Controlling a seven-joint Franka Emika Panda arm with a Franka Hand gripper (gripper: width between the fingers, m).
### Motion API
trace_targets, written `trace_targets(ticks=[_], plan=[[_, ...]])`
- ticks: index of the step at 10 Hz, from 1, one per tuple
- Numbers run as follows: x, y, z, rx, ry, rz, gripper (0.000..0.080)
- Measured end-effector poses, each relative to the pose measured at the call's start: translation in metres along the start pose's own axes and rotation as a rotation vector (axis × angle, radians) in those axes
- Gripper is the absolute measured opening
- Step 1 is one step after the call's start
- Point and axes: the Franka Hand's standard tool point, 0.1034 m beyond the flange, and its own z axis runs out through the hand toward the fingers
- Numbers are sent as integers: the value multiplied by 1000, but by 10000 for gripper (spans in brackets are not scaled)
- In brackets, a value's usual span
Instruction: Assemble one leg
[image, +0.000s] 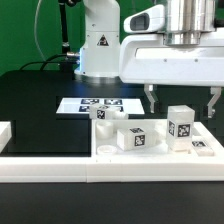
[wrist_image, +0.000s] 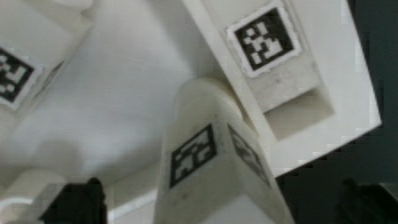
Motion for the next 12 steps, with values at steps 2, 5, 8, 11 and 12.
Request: trace_targets(ticks=[2, 5, 8, 11, 12], plan=[[3, 2, 1, -16, 5, -212, 649], [3, 2, 2, -34, 5, -411, 649], [3, 3, 2, -35, 5, -406, 341], [3, 2, 2, -33, 5, -370, 288], [3, 2, 2, -31, 6, -276, 288]])
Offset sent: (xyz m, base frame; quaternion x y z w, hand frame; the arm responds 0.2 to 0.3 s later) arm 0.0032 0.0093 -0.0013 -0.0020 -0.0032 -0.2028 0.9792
